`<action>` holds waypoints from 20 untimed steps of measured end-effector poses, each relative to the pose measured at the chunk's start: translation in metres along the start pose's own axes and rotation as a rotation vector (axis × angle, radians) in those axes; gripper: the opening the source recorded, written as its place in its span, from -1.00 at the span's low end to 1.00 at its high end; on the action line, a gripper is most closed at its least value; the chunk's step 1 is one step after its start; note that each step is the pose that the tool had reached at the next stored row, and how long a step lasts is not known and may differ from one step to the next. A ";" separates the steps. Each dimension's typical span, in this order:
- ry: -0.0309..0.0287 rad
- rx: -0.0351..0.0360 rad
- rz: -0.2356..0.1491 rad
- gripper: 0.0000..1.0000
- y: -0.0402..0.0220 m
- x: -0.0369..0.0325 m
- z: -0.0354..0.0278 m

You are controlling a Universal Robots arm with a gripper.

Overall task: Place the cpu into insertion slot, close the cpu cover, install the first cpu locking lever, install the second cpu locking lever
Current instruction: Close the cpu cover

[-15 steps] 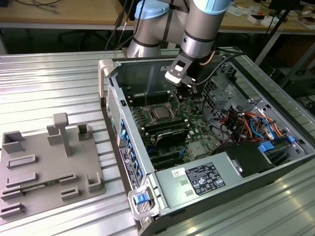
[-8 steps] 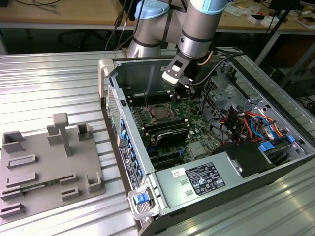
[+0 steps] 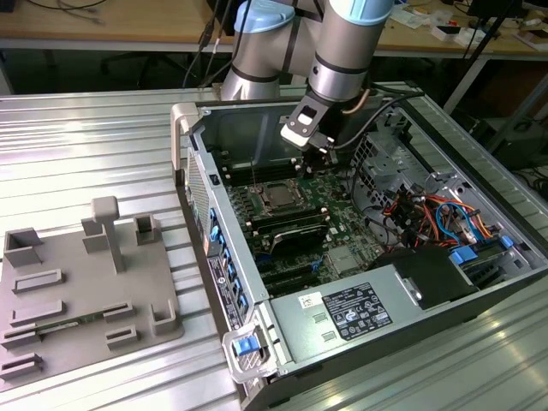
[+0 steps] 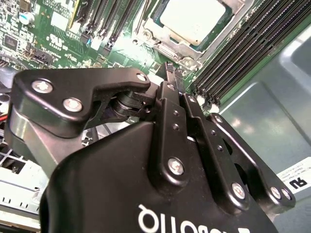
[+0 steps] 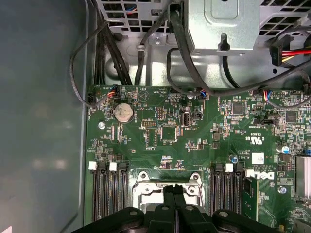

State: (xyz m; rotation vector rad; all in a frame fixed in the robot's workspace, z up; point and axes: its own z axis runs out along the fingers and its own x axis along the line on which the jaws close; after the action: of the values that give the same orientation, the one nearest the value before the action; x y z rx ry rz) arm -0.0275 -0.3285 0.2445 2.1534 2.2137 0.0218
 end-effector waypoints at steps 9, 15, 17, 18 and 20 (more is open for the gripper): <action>0.0000 0.0000 0.000 -0.79 -0.0100 0.0003 -0.0005; 0.0000 0.0000 0.000 -0.79 -0.0101 0.0003 -0.0005; 0.0000 0.0000 0.000 -0.79 -0.0102 0.0003 -0.0005; 0.0000 0.0000 0.000 -0.79 -0.0102 0.0003 -0.0005; -0.0001 0.0000 0.000 -0.79 -0.0102 0.0003 -0.0005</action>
State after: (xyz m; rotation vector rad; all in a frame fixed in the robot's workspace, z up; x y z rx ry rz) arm -0.0378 -0.3285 0.2445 2.1532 2.2138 0.0218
